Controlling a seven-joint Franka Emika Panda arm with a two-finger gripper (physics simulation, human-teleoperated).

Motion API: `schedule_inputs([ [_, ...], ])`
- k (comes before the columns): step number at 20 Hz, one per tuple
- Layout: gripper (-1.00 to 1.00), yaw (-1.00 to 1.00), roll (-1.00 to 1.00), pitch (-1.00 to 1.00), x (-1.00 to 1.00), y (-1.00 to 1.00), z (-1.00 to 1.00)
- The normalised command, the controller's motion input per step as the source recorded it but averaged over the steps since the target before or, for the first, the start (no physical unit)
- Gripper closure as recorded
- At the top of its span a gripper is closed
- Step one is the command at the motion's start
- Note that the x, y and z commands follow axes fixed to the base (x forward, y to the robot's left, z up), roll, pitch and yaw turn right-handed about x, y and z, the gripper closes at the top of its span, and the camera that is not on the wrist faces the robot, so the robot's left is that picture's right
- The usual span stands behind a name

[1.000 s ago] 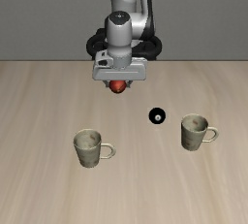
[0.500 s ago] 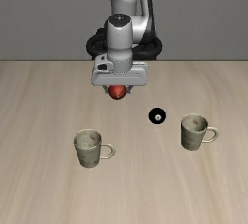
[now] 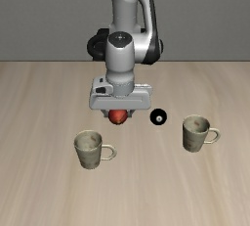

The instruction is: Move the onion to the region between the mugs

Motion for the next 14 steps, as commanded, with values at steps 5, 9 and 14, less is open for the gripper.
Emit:
schedule_inputs([
  [5, 1.00, 0.00, 0.00, 0.00, 1.00, 0.00, 0.00],
  [9, 1.00, 0.00, 0.00, 0.00, 0.00, 1.00, 0.00],
  [14, 1.00, 0.00, 0.00, 0.00, 0.60, 0.40, 0.00],
])
